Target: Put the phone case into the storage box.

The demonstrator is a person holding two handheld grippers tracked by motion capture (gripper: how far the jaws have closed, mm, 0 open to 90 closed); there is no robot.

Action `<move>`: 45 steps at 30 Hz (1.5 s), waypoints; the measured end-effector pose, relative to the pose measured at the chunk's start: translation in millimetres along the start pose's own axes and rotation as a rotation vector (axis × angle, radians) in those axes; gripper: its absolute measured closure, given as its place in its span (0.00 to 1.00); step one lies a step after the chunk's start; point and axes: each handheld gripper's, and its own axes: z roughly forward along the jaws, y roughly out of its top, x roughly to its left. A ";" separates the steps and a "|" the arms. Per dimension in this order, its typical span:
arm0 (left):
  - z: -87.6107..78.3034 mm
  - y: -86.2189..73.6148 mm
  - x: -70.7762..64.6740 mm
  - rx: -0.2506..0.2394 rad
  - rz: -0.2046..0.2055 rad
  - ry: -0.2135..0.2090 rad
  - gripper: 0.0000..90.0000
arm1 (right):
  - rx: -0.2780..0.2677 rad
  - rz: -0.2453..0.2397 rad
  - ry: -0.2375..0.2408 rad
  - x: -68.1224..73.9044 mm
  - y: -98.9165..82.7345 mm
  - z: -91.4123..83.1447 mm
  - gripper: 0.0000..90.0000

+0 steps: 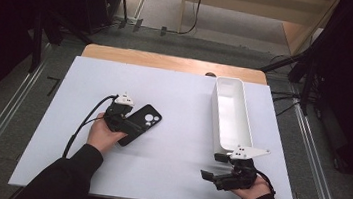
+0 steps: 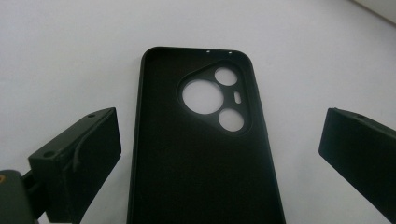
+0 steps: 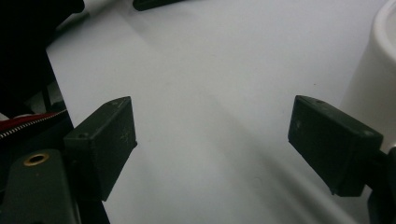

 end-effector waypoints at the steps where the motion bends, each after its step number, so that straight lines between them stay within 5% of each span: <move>1: 1.0 -1.2 0.3 -0.003 -0.002 -0.001 0.00 | 0.000 0.000 0.000 0.0 0.0 0.0 0.15; 12: 13.1 -11.4 -0.9 0.049 0.026 0.029 0.00 | 0.000 0.000 0.000 0.0 0.0 -0.1 0.15; 21: 18.3 -14.8 -9.4 0.072 0.107 0.106 0.00 | 0.001 -0.001 -0.001 0.1 -0.2 -0.2 0.15; 32: 18.5 -14.7 -11.1 0.070 0.092 0.125 0.00 | 0.005 -0.004 0.001 0.8 -0.3 0.3 0.15; 39: 14.4 -16.1 -13.9 0.048 0.073 0.146 0.13 | 0.006 -0.008 0.000 0.8 -0.2 0.6 0.15; 45: 14.4 -16.0 -14.0 0.047 0.068 0.147 0.14 | 0.006 -0.009 -0.001 1.0 -0.2 0.8 0.15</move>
